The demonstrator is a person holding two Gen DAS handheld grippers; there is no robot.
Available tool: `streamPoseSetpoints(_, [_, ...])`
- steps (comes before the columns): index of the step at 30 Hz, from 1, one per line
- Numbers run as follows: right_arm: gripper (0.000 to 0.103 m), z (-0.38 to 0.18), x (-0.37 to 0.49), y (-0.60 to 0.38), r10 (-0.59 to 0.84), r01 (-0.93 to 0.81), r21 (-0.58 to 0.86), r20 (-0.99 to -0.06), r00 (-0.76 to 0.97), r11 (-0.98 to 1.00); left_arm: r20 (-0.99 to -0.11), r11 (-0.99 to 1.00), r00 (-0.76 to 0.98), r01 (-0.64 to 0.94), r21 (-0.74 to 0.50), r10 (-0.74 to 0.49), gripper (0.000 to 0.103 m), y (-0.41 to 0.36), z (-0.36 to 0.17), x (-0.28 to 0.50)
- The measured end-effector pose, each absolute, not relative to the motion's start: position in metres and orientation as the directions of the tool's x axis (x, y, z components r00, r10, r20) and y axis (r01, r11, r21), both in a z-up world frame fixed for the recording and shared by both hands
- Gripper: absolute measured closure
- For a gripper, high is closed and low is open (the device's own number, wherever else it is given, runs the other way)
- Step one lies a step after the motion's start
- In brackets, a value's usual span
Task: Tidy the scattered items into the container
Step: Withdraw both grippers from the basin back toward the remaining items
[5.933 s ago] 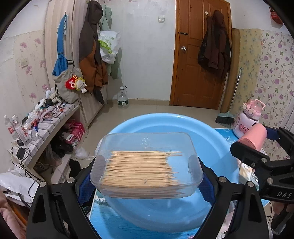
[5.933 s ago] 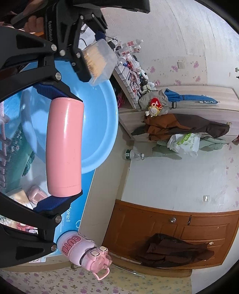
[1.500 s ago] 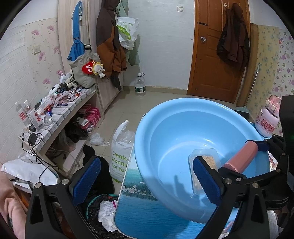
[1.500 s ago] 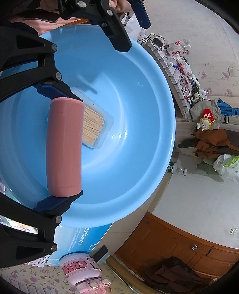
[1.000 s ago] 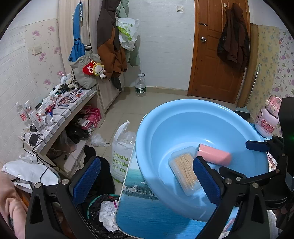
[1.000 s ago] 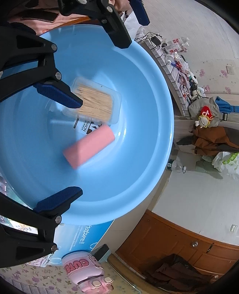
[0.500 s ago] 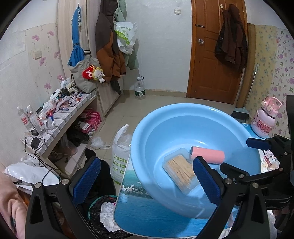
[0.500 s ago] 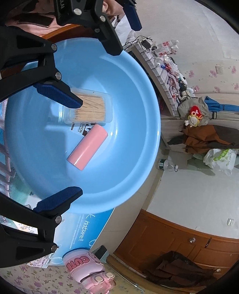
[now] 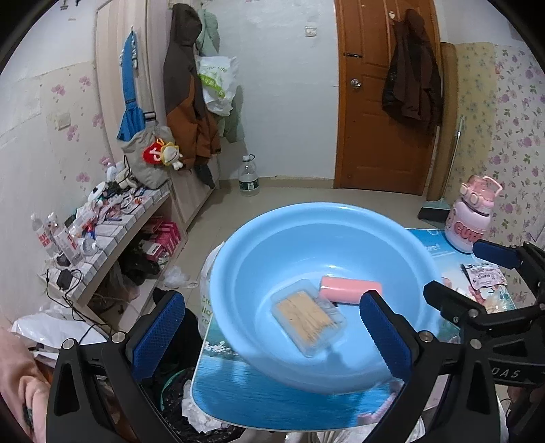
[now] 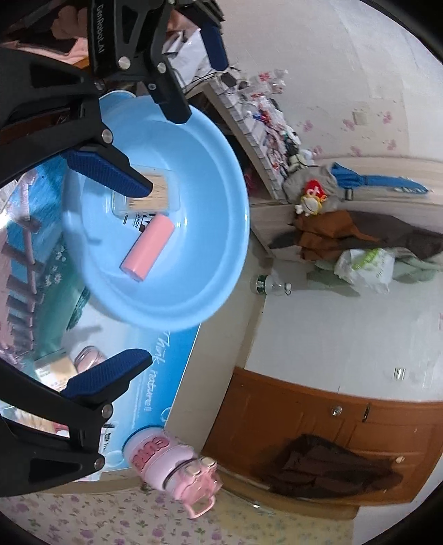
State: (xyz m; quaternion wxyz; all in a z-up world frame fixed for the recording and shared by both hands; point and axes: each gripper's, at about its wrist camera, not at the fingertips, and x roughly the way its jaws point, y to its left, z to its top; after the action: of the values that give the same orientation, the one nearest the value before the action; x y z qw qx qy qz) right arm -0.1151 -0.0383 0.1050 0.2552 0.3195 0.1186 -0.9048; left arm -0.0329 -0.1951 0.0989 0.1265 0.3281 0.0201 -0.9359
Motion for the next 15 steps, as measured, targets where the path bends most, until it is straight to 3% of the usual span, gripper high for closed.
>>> streamPoseSetpoints(9, [0.011, 0.125, -0.093, 0.001, -0.333, 0.421, -0.02, -0.577, -0.745, -0.907, -0.605, -0.973, -0.769, 0.227, 0.045, -0.207, 0.0, -0.171, 0.109, -0.026])
streamPoseSetpoints(12, [0.001, 0.129, -0.081, 0.014, -0.299, 0.372, -0.018, -0.56, -0.773, -0.928, -0.599, -0.974, -0.775, 0.22, 0.046, -0.203, 0.0, -0.161, 0.111, -0.024])
streamPoseSetpoints(15, [0.001, 0.131, -0.071, 0.026, -0.294, 0.357, -0.01, -0.545, -0.785, -0.934, -0.594, -0.978, -0.783, 0.204, 0.039, -0.187, 0.0, -0.152, 0.114, -0.023])
